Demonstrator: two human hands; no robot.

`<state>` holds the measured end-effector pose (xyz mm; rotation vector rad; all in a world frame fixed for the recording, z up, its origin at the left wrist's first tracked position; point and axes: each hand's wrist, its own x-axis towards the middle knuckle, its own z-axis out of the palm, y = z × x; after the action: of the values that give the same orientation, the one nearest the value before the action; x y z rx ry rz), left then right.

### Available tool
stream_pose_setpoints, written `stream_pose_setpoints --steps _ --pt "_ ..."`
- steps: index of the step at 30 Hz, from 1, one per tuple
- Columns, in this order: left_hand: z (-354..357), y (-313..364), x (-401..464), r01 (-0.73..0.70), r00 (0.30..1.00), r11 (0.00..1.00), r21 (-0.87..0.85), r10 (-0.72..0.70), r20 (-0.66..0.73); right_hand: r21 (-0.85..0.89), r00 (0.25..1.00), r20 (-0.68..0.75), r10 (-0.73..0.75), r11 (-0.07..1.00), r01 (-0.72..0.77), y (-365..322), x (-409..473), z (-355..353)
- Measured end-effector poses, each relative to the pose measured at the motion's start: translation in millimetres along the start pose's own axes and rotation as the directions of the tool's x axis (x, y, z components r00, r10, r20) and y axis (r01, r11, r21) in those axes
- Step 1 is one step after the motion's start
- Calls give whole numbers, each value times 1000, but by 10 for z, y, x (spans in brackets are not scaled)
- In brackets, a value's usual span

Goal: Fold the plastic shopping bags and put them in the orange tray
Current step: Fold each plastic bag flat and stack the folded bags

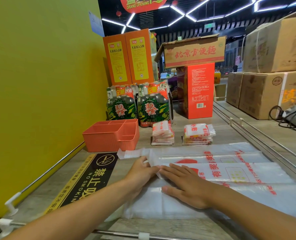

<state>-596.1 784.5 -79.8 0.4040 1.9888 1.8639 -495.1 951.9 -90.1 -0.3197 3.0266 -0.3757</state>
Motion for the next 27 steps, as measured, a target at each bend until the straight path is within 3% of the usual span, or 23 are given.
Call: stream_pose_setpoints --steps 3,10,15,18,21,27 --pt "48 -38 29 -64 991 958 281 95 -97 19 1000 -6 -4 1000 4 -6 -10 -19" --pt "-5 72 90 -122 968 886 447 205 -143 123 996 -83 36 992 -26 237 -230 -312" --pt "-15 71 176 -202 940 788 582 322 -110 165 994 -18 107 981 -102 355 -288 -387" --pt "59 49 196 -314 902 715 625 429 -37 166 995 -16 102 981 -98 337 -264 -364" --pt "136 28 197 -466 848 612 639 516 124 169 994 -12 106 980 -102 311 -273 -378" --pt "211 -75 221 -618 744 281 734 512 430 248 997 -12 73 966 -68 345 -272 -365"
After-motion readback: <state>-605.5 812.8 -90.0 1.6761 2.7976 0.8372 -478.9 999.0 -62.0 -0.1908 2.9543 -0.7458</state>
